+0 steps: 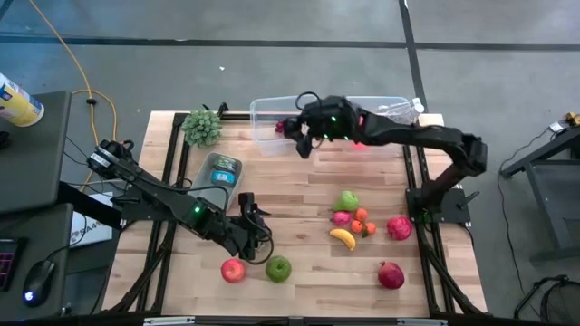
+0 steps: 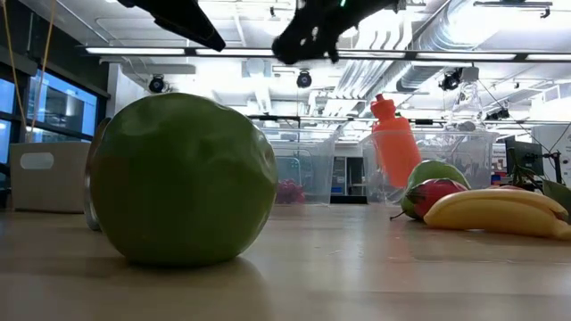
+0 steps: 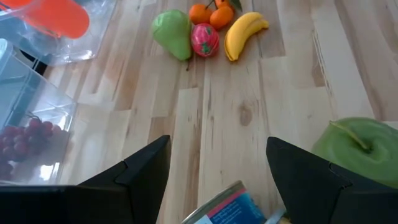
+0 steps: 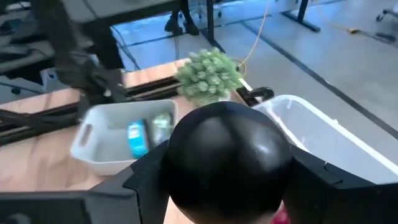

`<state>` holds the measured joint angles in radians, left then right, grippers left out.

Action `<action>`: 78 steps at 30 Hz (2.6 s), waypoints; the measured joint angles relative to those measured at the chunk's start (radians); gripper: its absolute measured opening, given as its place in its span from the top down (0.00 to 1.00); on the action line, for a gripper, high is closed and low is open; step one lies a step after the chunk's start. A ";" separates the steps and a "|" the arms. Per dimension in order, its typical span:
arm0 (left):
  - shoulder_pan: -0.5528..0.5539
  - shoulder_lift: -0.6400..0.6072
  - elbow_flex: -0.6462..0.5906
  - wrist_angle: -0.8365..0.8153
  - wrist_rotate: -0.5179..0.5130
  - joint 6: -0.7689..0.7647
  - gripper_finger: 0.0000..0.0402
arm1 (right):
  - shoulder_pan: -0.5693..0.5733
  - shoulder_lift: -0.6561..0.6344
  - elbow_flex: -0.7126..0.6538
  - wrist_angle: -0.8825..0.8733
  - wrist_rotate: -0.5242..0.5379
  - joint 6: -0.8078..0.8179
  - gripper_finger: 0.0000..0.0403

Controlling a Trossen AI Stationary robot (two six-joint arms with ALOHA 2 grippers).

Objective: Pick & Place Food Item
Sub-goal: Put the black plum into the left transparent bin, then put the tangerine into the left transparent bin

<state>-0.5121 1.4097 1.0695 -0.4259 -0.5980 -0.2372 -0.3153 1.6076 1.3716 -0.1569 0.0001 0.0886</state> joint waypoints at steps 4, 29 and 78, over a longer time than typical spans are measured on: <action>0.000 0.000 0.000 0.000 0.000 0.004 0.36 | -0.063 0.088 0.000 0.055 0.008 -0.003 0.44; -0.006 0.000 0.000 -0.023 0.000 0.020 0.36 | -0.024 0.149 0.000 0.000 0.166 -0.079 0.21; -0.010 0.000 -0.010 0.092 0.113 -0.049 0.36 | 1.077 -0.077 -0.374 -1.126 0.619 1.406 0.24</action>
<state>-0.5224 1.4097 1.0599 -0.3336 -0.4847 -0.2859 0.7620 1.5307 0.9979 -1.2824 0.6195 1.4949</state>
